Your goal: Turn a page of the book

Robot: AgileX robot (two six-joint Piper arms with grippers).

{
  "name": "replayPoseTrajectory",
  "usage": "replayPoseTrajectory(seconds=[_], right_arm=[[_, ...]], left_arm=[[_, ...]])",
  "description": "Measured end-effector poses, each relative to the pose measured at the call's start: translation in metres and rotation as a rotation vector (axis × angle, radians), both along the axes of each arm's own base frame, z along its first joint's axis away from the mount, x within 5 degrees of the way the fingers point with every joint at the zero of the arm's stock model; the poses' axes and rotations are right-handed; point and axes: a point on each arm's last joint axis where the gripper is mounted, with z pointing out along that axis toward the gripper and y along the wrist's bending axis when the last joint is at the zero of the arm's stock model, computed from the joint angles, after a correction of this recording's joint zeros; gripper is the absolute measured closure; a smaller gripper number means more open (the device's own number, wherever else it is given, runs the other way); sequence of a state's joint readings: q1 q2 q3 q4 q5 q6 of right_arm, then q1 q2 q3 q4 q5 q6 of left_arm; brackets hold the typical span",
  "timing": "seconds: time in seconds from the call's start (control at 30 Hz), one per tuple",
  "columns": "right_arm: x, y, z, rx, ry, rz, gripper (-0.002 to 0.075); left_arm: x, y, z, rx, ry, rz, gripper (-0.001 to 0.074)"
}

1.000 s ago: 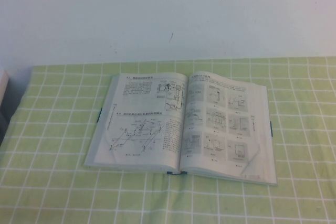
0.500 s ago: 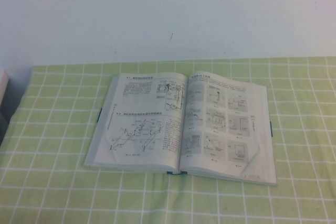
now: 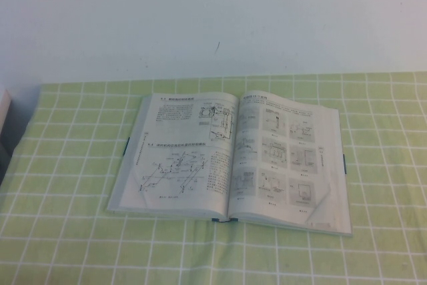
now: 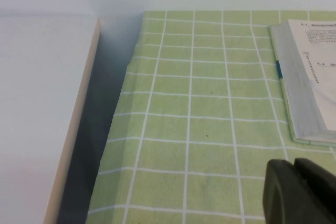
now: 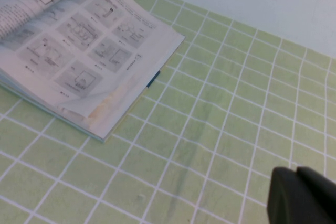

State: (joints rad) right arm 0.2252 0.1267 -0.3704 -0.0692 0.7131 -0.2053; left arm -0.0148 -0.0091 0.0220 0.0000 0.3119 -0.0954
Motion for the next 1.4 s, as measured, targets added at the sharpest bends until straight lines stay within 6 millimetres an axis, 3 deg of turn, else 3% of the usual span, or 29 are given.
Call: replayPoseTrajectory(seconds=[1.4], right_arm=[[0.0,0.0,0.0,0.001,0.0,-0.001,0.0728]], left_arm=[[-0.0004,-0.0036,0.0001,-0.049,0.005,-0.054,0.0738]])
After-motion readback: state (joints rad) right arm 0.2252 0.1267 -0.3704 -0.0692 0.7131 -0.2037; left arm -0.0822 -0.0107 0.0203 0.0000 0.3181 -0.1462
